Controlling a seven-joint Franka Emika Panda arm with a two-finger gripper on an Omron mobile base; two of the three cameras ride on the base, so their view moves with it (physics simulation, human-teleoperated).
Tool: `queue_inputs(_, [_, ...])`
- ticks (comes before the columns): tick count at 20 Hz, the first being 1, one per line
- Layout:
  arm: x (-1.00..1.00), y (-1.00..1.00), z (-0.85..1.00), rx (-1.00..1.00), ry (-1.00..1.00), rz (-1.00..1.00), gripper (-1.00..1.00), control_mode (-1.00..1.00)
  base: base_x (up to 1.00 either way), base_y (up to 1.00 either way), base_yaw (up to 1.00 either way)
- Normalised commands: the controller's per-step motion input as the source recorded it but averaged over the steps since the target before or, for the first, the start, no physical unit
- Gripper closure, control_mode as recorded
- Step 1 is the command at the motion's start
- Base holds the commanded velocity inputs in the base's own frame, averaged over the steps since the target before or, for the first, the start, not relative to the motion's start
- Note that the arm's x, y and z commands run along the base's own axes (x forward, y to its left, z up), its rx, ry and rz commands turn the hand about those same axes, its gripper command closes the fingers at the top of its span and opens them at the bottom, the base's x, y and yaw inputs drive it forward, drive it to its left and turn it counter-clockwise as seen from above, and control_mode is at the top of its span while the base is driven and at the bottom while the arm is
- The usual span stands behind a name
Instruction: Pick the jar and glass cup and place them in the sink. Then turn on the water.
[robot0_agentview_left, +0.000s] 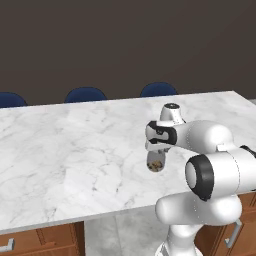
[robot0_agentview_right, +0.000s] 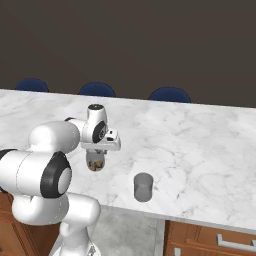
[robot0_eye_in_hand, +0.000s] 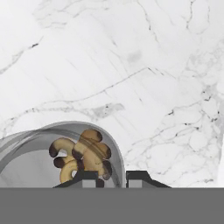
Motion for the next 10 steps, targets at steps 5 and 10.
queue_inputs(5, [0.0, 0.0, 0.0, 0.0, 0.0, 0.0, 1.0, -1.0, 0.0, 0.0, 0.0])
queue_inputs(10, [0.0, 0.0, 0.0, 0.0, 0.0, 0.0, 1.0, -1.0, 0.0, 0.0, 0.0])
